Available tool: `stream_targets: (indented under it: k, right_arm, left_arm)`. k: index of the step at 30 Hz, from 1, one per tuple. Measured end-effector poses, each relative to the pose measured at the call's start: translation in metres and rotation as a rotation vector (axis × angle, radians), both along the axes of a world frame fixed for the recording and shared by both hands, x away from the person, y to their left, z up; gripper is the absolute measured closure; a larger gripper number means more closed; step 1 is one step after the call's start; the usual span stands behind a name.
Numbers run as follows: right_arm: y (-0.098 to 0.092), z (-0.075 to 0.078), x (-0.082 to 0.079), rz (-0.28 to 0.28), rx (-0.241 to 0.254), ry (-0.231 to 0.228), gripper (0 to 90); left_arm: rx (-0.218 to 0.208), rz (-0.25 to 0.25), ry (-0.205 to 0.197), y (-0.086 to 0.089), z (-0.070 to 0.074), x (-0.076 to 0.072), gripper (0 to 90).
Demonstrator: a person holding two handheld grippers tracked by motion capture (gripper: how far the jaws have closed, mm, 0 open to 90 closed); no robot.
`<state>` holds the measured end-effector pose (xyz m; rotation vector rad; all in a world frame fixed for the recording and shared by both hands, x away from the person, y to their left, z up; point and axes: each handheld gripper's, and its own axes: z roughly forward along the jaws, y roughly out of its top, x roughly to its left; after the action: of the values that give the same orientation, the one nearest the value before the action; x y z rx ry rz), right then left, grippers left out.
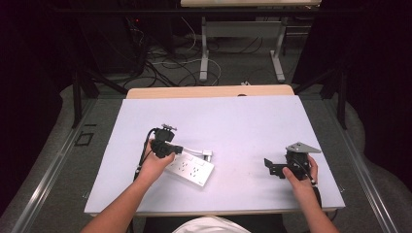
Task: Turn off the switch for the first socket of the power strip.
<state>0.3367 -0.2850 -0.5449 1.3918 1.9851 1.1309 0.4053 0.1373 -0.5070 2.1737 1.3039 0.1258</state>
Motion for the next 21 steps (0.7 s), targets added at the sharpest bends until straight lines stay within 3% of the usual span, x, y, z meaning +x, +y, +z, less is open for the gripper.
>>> stream_targets:
  k: [12, 21]
  right_arm:
    - [-0.0014, 0.0001, 0.0001, 0.002, 0.004, -0.001, 0.0]
    - [-0.0021, -0.0001, 0.0005, 0.006, 0.001, -0.001, 0.0]
  left_arm:
    - [0.031, 0.001, 0.015, -0.0012, -0.0048, 0.0047, 90.0]
    - [0.031, 0.003, 0.021, -0.002, -0.008, 0.006, 90.0]
